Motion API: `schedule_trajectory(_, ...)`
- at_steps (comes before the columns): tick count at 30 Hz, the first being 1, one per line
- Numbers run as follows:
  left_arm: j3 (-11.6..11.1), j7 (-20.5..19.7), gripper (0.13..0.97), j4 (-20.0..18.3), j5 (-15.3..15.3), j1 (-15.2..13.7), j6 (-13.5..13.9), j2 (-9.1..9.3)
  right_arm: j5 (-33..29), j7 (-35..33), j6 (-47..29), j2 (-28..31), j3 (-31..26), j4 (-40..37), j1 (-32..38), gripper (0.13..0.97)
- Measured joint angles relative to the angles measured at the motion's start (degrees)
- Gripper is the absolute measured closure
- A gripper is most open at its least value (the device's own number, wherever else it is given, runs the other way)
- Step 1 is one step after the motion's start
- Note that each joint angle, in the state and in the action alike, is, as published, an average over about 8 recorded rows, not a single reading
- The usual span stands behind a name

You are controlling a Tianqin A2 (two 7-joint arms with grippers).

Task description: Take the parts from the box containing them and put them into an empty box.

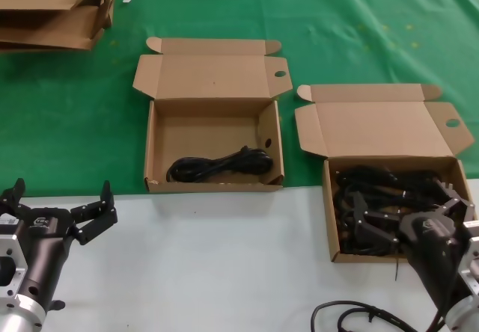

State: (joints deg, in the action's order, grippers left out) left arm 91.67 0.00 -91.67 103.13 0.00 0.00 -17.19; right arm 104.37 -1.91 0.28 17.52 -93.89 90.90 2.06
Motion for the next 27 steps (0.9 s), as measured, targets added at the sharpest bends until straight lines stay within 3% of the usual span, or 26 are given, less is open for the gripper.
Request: schedule_trajectory(27, 0.0, 0.0, 0.132, 0.0, 0.0, 0.0, 0.0, 0.0, 0.0, 0.0, 0.0, 0.0, 0.0, 0.0, 0.0, 0.129)
